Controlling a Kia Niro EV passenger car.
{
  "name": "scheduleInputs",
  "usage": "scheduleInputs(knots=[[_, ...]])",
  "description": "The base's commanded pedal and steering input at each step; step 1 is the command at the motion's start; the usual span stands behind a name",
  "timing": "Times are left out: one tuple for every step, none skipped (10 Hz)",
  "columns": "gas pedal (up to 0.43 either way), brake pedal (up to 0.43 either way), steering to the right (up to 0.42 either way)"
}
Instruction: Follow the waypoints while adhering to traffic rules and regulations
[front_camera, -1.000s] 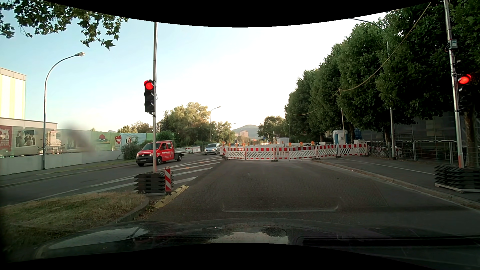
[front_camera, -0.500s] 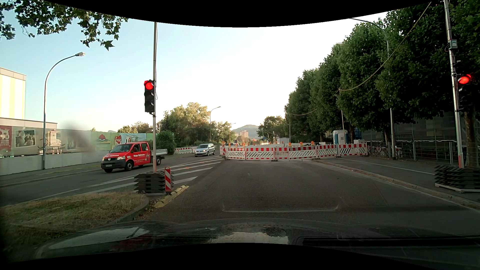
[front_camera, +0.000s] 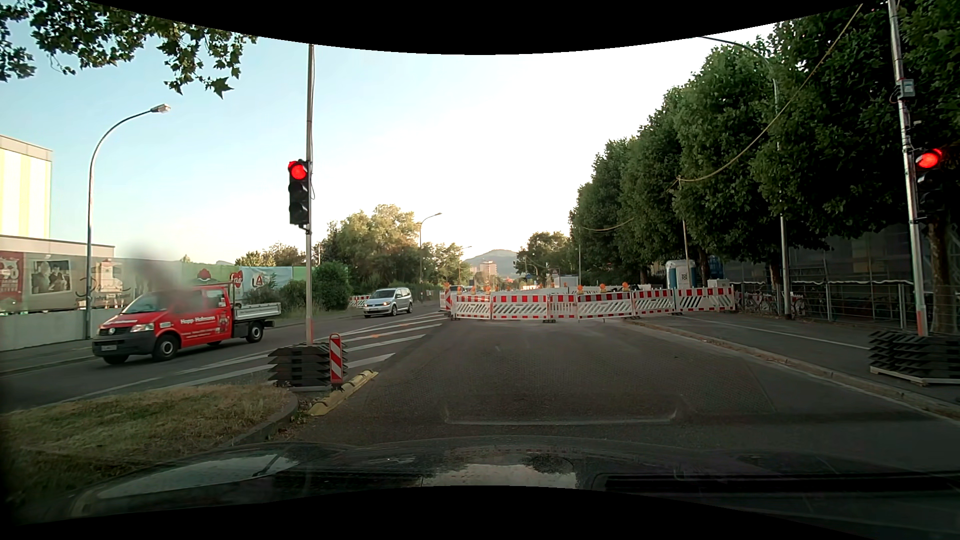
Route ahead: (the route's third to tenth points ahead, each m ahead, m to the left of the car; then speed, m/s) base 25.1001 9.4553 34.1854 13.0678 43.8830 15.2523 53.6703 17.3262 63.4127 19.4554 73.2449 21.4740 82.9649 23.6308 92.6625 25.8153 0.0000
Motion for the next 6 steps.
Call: scheduleInputs(knots=[[0.000,0.372,-0.003],[0.000,0.372,-0.003],[0.000,0.372,-0.003],[0.000,0.372,-0.003],[0.000,0.372,-0.003],[0.000,0.372,-0.003]])
